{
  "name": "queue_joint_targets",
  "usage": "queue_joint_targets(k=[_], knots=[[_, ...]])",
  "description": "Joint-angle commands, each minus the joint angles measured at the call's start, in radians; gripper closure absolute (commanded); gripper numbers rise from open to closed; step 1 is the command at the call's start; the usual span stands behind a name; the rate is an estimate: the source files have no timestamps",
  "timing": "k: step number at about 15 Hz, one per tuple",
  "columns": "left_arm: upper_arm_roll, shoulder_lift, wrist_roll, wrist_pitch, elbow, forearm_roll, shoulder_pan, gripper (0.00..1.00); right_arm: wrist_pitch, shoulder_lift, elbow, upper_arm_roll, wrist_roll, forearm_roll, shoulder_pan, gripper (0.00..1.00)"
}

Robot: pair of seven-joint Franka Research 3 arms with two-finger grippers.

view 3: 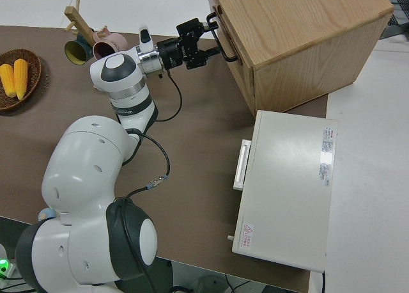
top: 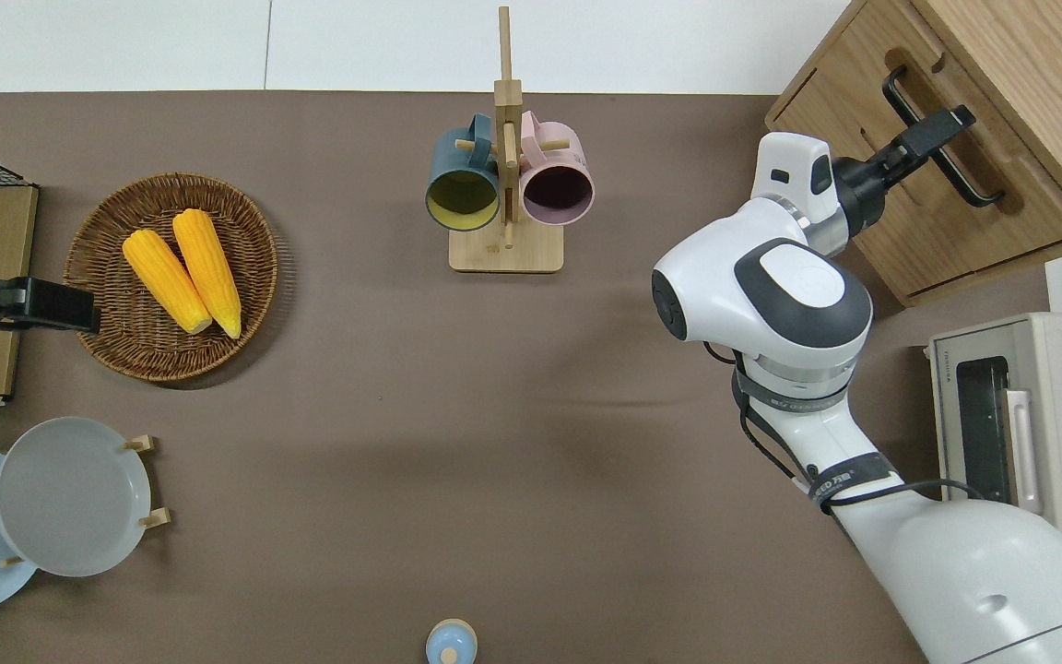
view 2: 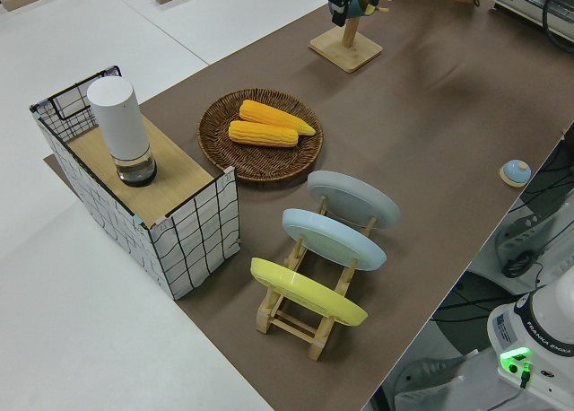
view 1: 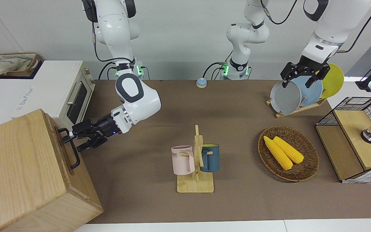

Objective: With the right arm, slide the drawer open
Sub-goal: 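Close the right gripper around the black drawer handle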

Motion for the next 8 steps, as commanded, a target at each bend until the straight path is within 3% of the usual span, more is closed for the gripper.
queue_joint_targets(k=[1,4,8], knots=[[0.017,0.012,0.008,0.001,0.020,0.014,-0.017,0.00,-0.007,-0.003,-0.015,0.011,0.030,-0.035,-0.020,0.111],[0.017,0.012,0.008,0.001,0.020,0.014,-0.017,0.00,-0.013,-0.002,-0.015,0.011,0.023,-0.035,-0.015,0.587],[0.017,0.012,0.008,0.001,0.020,0.014,-0.017,0.00,-0.042,0.003,-0.015,0.011,0.015,-0.034,-0.003,0.933]])
